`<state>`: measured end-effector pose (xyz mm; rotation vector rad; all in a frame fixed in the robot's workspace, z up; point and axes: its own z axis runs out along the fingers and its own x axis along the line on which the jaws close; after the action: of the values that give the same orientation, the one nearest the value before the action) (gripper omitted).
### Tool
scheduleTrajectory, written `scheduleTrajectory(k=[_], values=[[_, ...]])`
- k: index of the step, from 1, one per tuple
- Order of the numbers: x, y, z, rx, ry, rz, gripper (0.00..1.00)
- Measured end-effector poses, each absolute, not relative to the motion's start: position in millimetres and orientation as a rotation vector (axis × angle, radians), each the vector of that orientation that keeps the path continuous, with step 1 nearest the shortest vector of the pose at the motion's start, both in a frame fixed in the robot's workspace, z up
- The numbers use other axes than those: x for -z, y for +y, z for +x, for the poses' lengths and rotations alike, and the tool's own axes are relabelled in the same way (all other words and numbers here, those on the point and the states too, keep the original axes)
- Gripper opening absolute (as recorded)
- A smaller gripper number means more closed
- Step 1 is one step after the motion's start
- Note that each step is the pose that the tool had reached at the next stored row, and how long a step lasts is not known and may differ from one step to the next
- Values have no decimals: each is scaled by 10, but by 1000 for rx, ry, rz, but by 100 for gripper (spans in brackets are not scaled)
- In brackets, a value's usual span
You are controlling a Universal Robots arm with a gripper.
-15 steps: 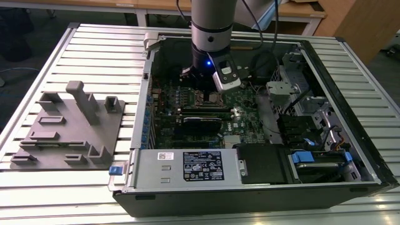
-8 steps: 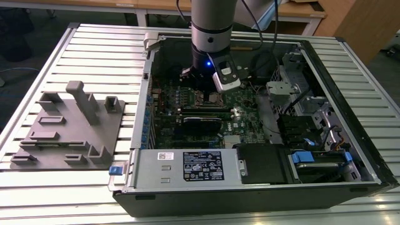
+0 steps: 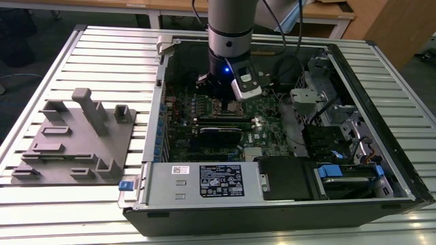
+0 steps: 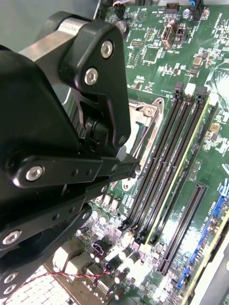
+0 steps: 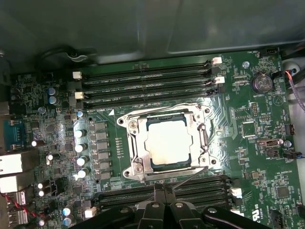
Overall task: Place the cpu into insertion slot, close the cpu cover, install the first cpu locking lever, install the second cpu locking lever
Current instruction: 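Install the second cpu locking lever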
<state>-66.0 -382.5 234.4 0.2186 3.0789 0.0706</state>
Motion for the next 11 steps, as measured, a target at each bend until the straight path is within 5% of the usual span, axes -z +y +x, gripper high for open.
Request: scheduleTrajectory(k=[11], values=[[-2309,-3825,-702,-70,3079,218,10]])
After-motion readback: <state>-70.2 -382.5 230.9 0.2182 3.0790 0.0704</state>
